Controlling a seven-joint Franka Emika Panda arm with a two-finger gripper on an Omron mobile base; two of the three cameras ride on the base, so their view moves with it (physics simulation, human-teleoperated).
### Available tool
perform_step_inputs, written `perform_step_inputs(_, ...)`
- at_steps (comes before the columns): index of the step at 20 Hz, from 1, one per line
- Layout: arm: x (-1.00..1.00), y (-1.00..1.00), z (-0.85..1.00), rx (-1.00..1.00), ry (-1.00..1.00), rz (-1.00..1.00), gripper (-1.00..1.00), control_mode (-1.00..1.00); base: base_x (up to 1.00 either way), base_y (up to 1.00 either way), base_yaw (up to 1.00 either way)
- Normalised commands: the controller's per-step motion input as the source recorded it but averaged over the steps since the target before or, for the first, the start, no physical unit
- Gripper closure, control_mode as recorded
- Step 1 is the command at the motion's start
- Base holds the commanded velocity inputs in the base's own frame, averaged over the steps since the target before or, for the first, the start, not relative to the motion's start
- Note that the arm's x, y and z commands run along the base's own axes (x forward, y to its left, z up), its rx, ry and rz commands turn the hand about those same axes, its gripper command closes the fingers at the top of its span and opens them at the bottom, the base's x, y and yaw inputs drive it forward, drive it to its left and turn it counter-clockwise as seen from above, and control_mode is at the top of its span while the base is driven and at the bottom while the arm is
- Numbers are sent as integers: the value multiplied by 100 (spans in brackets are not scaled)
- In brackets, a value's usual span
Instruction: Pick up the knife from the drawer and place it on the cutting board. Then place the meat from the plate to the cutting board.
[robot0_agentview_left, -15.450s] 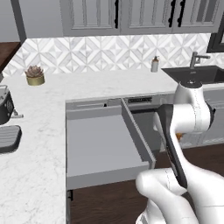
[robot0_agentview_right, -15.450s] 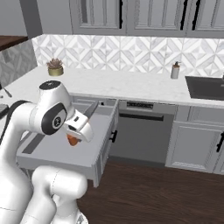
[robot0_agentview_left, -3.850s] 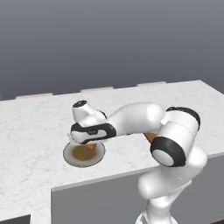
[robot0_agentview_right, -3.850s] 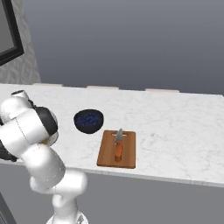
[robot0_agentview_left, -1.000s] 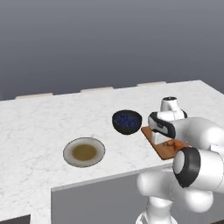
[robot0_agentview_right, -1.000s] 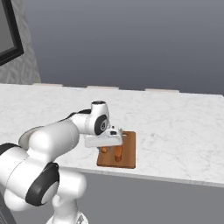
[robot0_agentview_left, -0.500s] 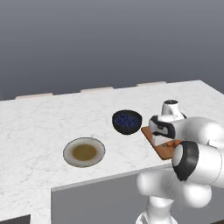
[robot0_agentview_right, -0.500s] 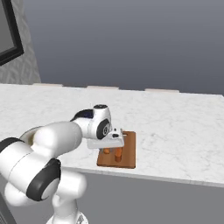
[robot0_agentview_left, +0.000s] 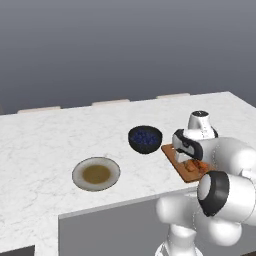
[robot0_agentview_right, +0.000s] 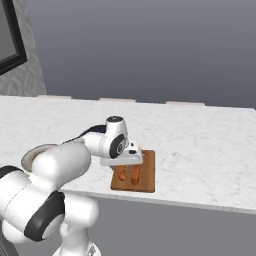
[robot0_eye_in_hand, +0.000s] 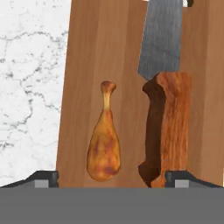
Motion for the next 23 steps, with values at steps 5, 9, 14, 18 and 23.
perform_step_inputs(5, -100, -5, 100, 4, -58, -8, -100, -100, 0, 0, 0)
perform_step_inputs(9, -100, 0, 100, 0, -62, -8, -100, -100, 0, 0, 0)
perform_step_inputs(14, -100, 0, 100, 0, -64, -4, -100, -100, 0, 0, 0)
perform_step_inputs(18, -100, 7, 100, 0, -69, 0, -100, -100, 0, 0, 0)
perform_step_inputs(23, -62, 17, 60, 0, -48, 1, -100, -100, 0, 0, 0)
